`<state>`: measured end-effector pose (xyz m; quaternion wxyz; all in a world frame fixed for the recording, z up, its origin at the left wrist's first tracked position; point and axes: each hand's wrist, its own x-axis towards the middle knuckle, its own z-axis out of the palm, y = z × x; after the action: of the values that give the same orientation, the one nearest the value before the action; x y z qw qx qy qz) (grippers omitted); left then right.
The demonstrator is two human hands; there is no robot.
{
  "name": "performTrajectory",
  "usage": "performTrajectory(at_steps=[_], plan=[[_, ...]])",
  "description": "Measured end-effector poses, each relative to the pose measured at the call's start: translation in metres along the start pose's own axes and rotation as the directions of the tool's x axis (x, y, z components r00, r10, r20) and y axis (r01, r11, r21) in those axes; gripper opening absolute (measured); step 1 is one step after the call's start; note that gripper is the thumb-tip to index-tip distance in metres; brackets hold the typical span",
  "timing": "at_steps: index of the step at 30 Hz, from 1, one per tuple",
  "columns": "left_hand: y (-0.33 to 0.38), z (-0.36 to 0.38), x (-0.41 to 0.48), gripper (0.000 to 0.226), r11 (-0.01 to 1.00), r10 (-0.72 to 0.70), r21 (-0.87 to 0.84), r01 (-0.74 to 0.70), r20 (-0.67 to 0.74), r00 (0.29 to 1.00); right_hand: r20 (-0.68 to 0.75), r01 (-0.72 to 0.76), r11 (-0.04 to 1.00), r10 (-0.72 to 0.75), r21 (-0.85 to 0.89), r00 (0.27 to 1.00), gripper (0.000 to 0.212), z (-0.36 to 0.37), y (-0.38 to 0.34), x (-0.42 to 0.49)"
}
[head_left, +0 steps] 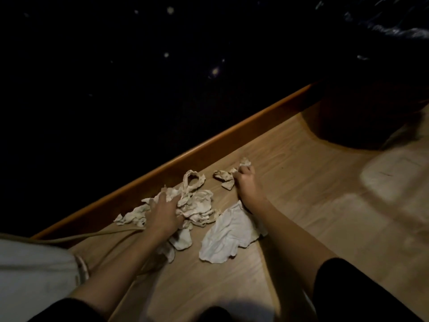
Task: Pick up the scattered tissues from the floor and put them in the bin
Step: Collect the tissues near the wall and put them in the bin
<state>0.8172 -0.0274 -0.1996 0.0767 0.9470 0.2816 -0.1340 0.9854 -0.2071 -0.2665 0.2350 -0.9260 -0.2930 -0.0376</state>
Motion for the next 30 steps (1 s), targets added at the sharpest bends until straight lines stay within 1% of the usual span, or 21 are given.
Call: performTrajectory(at_steps=[2, 4, 6, 8, 10, 11, 12, 13, 14, 16, 17, 20, 22, 24, 26, 30], plan=[[-0.006, 0.004, 0.003, 0.069, 0.996, -0.002, -0.085, 0.003, 0.012, 1.000, -0.009, -0.025, 1.000, 0.025, 0.018, 1.000, 0.015, -0.010, -0.003, -0.003], [-0.005, 0.005, 0.002, 0.062, 0.996, 0.033, -0.081, -0.037, -0.051, 0.998, 0.009, -0.092, 0.988, 0.092, 0.120, 0.996, 0.014, -0.025, -0.009, -0.004], [0.002, 0.004, -0.002, 0.052, 0.987, 0.104, -0.109, -0.119, -0.135, 0.985, 0.065, -0.157, 0.953, 0.145, 0.260, 0.987, 0.013, -0.047, -0.020, -0.012], [0.009, 0.004, -0.008, 0.044, 0.964, 0.191, -0.146, -0.220, -0.189, 0.963, 0.079, -0.118, 0.936, 0.097, 0.331, 0.992, 0.012, -0.068, -0.034, -0.034], [0.015, 0.005, -0.012, 0.043, 0.946, 0.240, -0.165, -0.279, -0.220, 0.945, 0.110, -0.030, 0.944, -0.006, 0.329, 0.994, 0.014, -0.077, -0.044, -0.068], [0.017, 0.006, -0.013, 0.045, 0.943, 0.249, -0.164, -0.291, -0.236, 0.939, 0.157, -0.013, 0.956, -0.034, 0.294, 0.987, 0.019, -0.075, -0.047, -0.088], [0.020, 0.007, -0.014, 0.047, 0.941, 0.256, -0.155, -0.300, -0.253, 0.933, 0.212, 0.005, 0.975, -0.054, 0.223, 0.976, 0.026, -0.068, -0.047, -0.108], [0.023, 0.009, -0.014, 0.049, 0.941, 0.263, -0.146, -0.307, -0.261, 0.929, 0.235, 0.050, 0.989, -0.083, 0.142, 0.969, 0.032, -0.060, -0.046, -0.124], [0.026, 0.011, -0.015, 0.049, 0.938, 0.272, -0.144, -0.317, -0.263, 0.926, 0.210, 0.118, 0.988, -0.137, 0.100, 0.968, 0.031, -0.051, -0.042, -0.135], [0.030, 0.014, -0.017, 0.046, 0.927, 0.296, -0.152, -0.342, -0.260, 0.919, 0.141, 0.159, 0.975, -0.181, 0.158, 0.973, 0.015, -0.040, -0.037, -0.141], [0.033, 0.015, -0.018, 0.043, 0.924, 0.310, -0.148, -0.353, -0.248, 0.918, 0.127, 0.144, 0.971, -0.170, 0.192, 0.977, 0.011, -0.039, -0.033, -0.138], [0.051, 0.010, -0.024, 0.029, 0.914, 0.360, -0.127, -0.386, -0.189, 0.914, 0.097, 0.076, 0.972, -0.100, 0.223, 0.990, 0.012, -0.041, -0.030, -0.120], [0.072, 0.000, -0.026, 0.024, 0.889, 0.383, -0.205, -0.410, -0.160, 0.910, 0.072, 0.002, 0.966, -0.021, 0.259, 0.997, 0.012, -0.050, -0.026, -0.108], [0.097, -0.018, -0.020, 0.023, 0.857, 0.391, -0.294, -0.424, -0.166, 0.905, 0.038, -0.081, 0.952, 0.073, 0.295, 0.997, 0.013, -0.070, -0.017, -0.094], [0.121, -0.042, -0.007, 0.024, 0.820, 0.436, -0.310, -0.482, -0.209, 0.875, -0.017, -0.122, 0.950, 0.132, 0.288, 0.991, 0.012, -0.097, -0.007, -0.078], [0.183, -0.108, 0.013, 0.025, 0.721, 0.560, -0.260, -0.642, -0.328, 0.761, -0.191, -0.143, 0.952, 0.199, 0.270, 0.961, 0.008, -0.167, 0.008, -0.040]])
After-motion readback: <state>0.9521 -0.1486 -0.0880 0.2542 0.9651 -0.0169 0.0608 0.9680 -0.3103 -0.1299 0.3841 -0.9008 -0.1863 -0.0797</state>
